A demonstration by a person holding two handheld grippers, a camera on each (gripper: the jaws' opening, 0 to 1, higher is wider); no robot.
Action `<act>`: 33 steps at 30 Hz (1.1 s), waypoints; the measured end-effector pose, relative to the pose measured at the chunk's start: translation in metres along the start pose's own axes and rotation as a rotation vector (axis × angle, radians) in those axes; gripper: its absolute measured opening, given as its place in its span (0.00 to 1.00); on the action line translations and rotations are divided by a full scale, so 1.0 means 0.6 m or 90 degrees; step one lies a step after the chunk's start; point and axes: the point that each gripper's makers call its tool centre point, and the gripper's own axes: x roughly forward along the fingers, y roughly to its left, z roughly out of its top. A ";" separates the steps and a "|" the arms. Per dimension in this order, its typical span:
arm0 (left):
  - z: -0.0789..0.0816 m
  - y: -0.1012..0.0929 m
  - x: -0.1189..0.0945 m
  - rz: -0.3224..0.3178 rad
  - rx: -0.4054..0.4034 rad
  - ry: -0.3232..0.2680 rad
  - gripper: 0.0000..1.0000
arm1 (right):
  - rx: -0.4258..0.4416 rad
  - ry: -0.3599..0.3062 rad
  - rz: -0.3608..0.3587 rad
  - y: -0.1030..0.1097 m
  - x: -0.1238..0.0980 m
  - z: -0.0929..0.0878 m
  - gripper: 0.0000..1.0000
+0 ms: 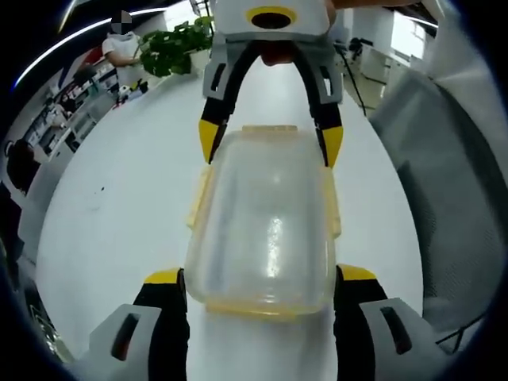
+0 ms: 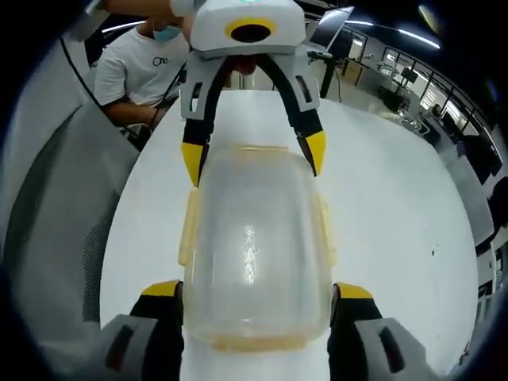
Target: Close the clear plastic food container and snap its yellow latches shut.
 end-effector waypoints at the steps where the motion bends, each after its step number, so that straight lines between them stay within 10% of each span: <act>1: 0.000 0.004 0.000 -0.001 0.001 0.001 0.73 | 0.000 -0.001 0.000 -0.003 0.000 0.001 0.74; 33: 0.006 0.053 0.009 0.009 -0.017 -0.002 0.74 | -0.019 0.013 -0.010 -0.059 0.004 -0.003 0.76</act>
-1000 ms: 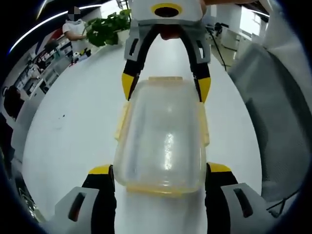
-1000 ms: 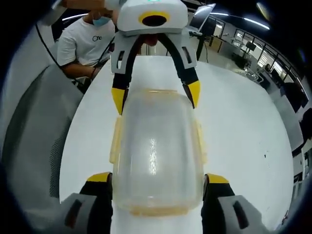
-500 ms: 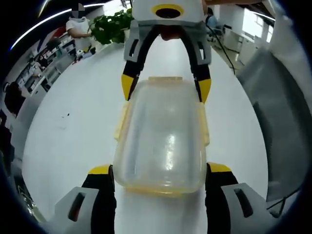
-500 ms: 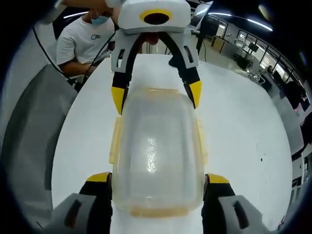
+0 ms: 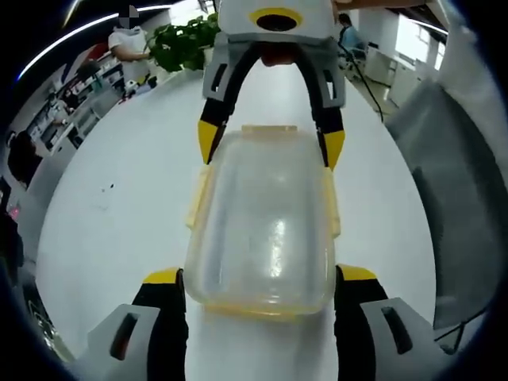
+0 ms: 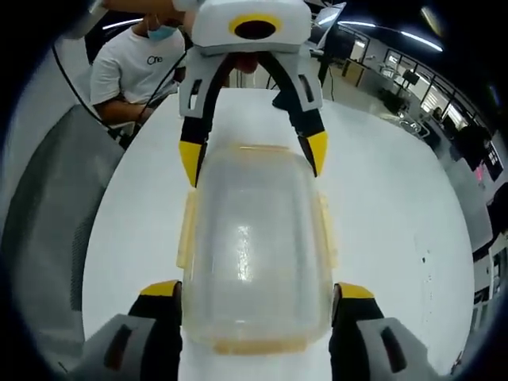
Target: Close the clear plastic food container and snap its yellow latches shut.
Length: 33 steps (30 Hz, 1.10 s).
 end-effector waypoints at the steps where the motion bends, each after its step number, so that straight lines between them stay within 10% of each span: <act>1: 0.001 -0.001 -0.001 0.002 0.000 -0.001 0.74 | 0.000 0.000 -0.001 0.001 0.000 0.001 0.76; 7: 0.018 0.000 -0.006 0.015 -0.031 -0.029 0.99 | 0.074 -0.050 -0.032 -0.003 -0.011 0.026 0.98; 33: 0.010 -0.057 -0.071 0.112 -0.121 -0.059 0.99 | 0.210 -0.089 -0.113 0.046 -0.069 -0.007 0.99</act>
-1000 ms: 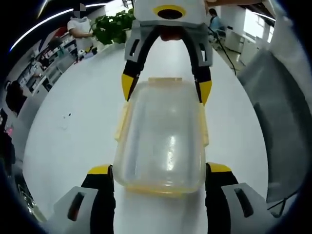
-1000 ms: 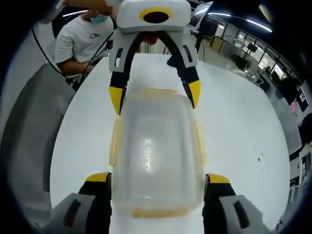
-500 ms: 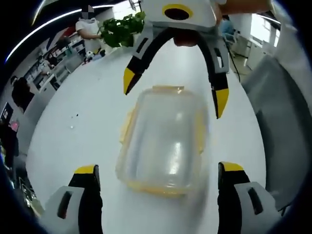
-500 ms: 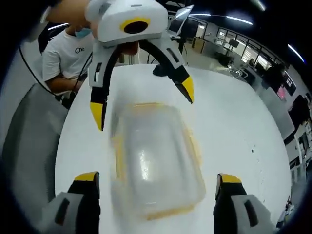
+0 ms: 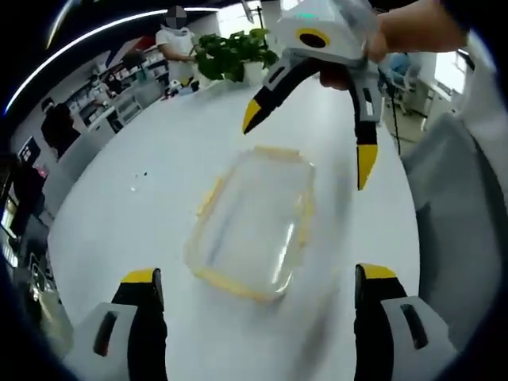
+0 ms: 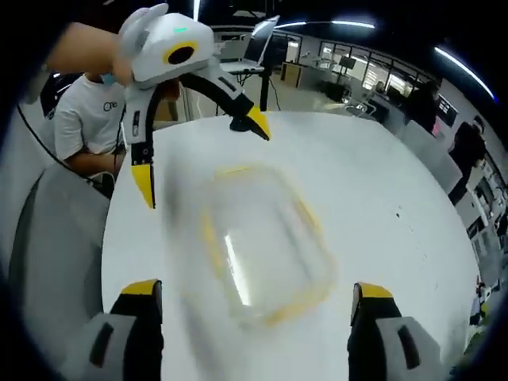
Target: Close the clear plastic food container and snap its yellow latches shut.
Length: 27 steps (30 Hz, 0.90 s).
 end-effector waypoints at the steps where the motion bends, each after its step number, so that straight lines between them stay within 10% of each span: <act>1: -0.003 -0.003 -0.001 0.004 0.000 0.001 0.99 | 0.002 -0.001 -0.009 -0.001 -0.003 -0.005 0.99; 27: -0.058 -0.076 -0.079 0.096 -0.115 -0.043 0.97 | 0.078 -0.089 -0.063 0.076 -0.085 -0.039 0.99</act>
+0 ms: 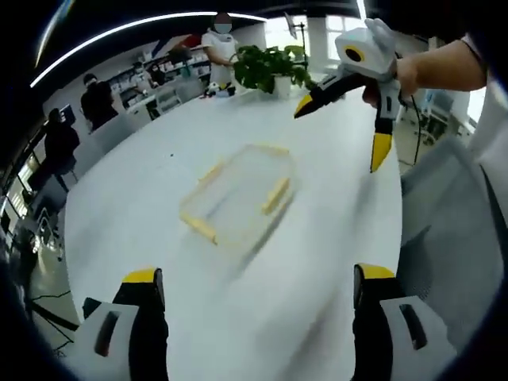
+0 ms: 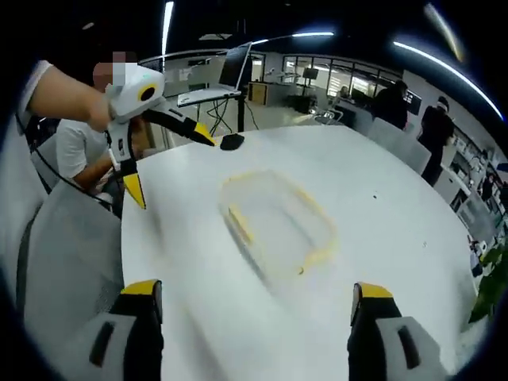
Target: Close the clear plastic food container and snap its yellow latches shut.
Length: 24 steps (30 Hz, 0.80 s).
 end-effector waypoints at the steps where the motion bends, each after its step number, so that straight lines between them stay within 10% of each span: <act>1: 0.000 -0.005 -0.006 0.003 -0.004 -0.005 0.97 | 0.003 -0.004 -0.005 0.003 -0.007 -0.001 0.99; 24: -0.057 -0.076 -0.122 0.073 -0.069 -0.042 0.96 | 0.073 -0.081 -0.061 0.089 -0.124 -0.058 0.99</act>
